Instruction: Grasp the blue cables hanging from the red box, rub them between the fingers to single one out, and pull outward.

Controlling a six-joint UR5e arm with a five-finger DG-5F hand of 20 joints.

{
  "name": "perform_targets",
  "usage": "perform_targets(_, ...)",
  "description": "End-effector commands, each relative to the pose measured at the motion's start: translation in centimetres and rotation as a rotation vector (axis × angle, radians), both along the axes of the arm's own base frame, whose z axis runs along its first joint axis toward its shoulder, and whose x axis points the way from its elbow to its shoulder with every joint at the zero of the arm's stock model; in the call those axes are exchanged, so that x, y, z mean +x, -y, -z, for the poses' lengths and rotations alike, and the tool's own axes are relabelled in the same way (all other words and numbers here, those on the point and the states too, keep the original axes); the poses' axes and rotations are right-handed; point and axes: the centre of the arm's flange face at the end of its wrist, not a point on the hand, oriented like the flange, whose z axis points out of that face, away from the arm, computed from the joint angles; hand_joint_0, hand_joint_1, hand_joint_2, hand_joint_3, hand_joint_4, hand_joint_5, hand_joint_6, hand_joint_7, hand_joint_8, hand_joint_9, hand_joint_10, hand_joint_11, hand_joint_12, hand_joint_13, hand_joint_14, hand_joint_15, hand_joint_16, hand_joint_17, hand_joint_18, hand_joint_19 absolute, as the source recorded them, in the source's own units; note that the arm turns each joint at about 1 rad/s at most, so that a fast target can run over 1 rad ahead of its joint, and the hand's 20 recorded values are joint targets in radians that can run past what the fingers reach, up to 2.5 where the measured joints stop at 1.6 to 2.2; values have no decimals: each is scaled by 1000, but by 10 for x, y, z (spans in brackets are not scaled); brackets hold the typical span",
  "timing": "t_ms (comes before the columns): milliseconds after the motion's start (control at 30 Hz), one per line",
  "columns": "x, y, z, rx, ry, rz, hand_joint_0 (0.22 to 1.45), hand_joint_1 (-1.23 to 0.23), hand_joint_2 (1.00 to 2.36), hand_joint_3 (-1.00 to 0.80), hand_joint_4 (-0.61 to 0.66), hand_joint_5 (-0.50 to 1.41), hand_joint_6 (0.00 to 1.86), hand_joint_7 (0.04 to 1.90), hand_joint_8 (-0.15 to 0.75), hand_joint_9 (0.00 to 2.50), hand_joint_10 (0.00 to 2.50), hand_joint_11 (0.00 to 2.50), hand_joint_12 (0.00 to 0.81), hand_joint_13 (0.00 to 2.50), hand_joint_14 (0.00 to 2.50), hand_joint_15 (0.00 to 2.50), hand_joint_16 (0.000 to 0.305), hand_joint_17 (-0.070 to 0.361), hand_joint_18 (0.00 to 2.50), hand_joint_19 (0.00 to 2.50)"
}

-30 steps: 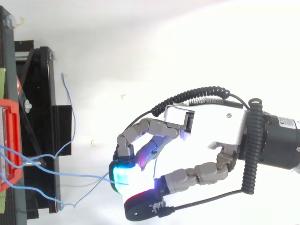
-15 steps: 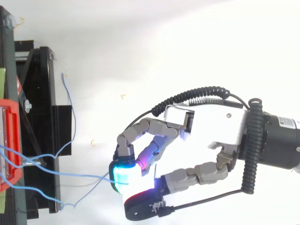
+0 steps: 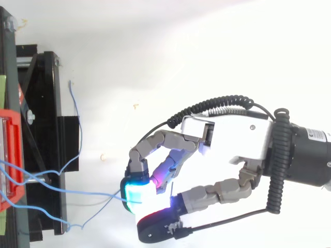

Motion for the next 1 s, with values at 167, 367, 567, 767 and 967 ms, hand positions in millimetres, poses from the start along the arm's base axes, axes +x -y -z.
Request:
perform_targets(167, 0, 1, 0, 0, -1, 0, 573, -871, 1012, 16, -23, -64, 909, 1073, 397, 1073, 10, 465, 382, 1023, 19, 642, 56, 125, 981, 507)
perform_targets(367, 0, 1, 0, 0, 1, 0, 571, -870, 1017, 15, -21, -65, 908, 1083, 397, 1080, 10, 468, 380, 1029, 17, 644, 56, 125, 984, 514)
perform_targets(567, 0, -1, -1, 1, 2, -1, 573, -871, 1016, 11, -18, -65, 908, 1088, 397, 1080, 10, 479, 380, 1031, 17, 653, 55, 125, 983, 515)
perform_targets(767, 0, -1, -1, 1, 2, -1, 573, -871, 1013, 12, -13, -65, 908, 1093, 401, 1084, 12, 471, 381, 1031, 17, 651, 55, 125, 982, 523)
perform_targets(967, 0, 1, 0, 0, -1, 0, 572, -870, 1015, 15, -11, -65, 908, 1095, 398, 1083, 12, 471, 379, 1030, 17, 655, 55, 125, 982, 533)
